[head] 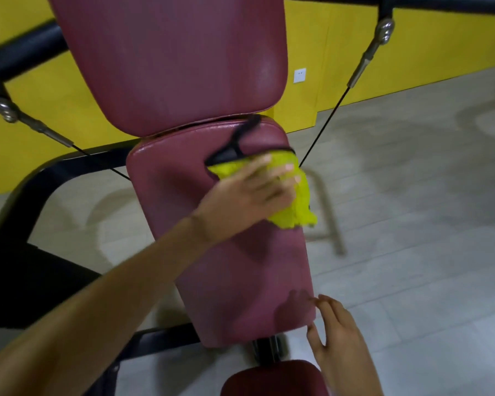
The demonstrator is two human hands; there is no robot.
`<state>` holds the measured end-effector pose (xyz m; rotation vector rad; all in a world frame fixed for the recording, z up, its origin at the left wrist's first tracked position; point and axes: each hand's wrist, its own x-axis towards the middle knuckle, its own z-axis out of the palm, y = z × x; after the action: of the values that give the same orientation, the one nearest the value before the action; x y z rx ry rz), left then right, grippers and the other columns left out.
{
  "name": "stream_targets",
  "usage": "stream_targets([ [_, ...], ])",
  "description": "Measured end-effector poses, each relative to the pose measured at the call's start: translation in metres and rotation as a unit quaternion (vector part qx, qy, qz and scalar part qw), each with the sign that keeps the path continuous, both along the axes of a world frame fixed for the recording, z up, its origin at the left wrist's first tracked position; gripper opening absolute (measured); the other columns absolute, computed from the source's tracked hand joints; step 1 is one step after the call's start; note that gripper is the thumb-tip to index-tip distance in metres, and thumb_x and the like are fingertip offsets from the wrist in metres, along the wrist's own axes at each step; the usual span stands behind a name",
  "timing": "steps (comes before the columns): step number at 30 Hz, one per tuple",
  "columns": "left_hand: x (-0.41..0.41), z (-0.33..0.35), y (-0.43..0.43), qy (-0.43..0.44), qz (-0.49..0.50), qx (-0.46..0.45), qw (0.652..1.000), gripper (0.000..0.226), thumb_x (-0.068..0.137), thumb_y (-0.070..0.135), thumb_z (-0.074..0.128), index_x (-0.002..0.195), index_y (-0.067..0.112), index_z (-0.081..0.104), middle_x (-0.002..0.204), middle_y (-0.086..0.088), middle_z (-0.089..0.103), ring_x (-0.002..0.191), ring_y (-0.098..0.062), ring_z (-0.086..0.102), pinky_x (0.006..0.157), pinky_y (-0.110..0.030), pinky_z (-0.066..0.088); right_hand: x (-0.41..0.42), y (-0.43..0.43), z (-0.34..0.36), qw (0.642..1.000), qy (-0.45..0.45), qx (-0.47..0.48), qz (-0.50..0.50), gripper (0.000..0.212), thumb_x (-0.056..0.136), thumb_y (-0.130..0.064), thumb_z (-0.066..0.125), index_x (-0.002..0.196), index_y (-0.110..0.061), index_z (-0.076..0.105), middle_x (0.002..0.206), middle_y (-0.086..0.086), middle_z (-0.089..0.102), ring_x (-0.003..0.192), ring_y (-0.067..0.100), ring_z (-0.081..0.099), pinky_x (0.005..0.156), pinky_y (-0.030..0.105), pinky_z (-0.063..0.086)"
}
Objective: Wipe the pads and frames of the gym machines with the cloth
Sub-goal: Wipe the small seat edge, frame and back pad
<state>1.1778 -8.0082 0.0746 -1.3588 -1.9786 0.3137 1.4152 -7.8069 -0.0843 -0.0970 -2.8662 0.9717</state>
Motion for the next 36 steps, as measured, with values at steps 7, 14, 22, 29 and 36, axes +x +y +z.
stream_targets([
  [7,-0.009,0.045,-0.011,-0.049,0.027,0.11,0.992,0.021,0.104,0.015,0.055,0.116,0.011,0.072,0.146,-0.001,0.06,0.137,-0.026,0.054,0.114,-0.049,0.041,-0.004,-0.012,0.022,0.999,-0.016,-0.045,-0.015,0.046,0.089,-0.018,0.074,0.129,-0.03,0.058,0.131,-0.014,0.056,0.114,0.011,0.059,0.085,0.035,0.057],
  [14,0.066,-0.1,-0.089,-0.111,0.028,-0.032,0.993,0.034,0.108,0.011,0.045,0.133,0.021,0.065,0.154,-0.002,0.051,0.141,-0.025,0.049,0.115,-0.045,0.038,0.0,-0.032,-0.005,0.999,-0.011,-0.032,0.024,0.049,0.084,-0.014,0.078,0.128,-0.027,0.061,0.125,-0.006,0.06,0.107,0.02,0.065,0.079,0.04,0.06],
  [22,0.05,-0.029,-0.129,-0.049,0.047,-0.003,0.998,0.03,0.103,0.004,0.054,0.126,0.015,0.071,0.138,-0.005,0.065,0.129,-0.026,0.06,0.109,-0.043,0.041,0.014,-0.048,-0.007,0.997,-0.055,-0.026,0.045,0.044,0.091,-0.016,0.07,0.13,-0.031,0.06,0.126,-0.012,0.056,0.107,0.014,0.06,0.083,0.03,0.056],
  [29,0.02,0.026,-0.145,-0.05,0.132,0.082,0.987,0.04,0.1,0.035,0.056,0.136,0.02,0.062,0.155,0.003,0.048,0.142,-0.029,0.042,0.121,-0.049,0.022,-0.001,-0.07,-0.004,0.996,-0.061,-0.036,0.054,0.042,0.093,-0.018,0.067,0.134,-0.027,0.058,0.127,-0.01,0.056,0.111,0.017,0.06,0.089,0.035,0.057],
  [36,0.066,-0.096,-0.139,-0.067,0.07,0.129,0.987,0.033,0.096,0.022,0.068,0.128,0.026,0.072,0.144,0.004,0.06,0.128,-0.024,0.059,0.111,-0.04,0.037,0.001,-0.084,-0.034,0.995,-0.064,-0.043,0.069,0.047,0.091,-0.015,0.068,0.134,-0.03,0.059,0.131,-0.013,0.056,0.116,0.014,0.059,0.092,0.032,0.054],
])
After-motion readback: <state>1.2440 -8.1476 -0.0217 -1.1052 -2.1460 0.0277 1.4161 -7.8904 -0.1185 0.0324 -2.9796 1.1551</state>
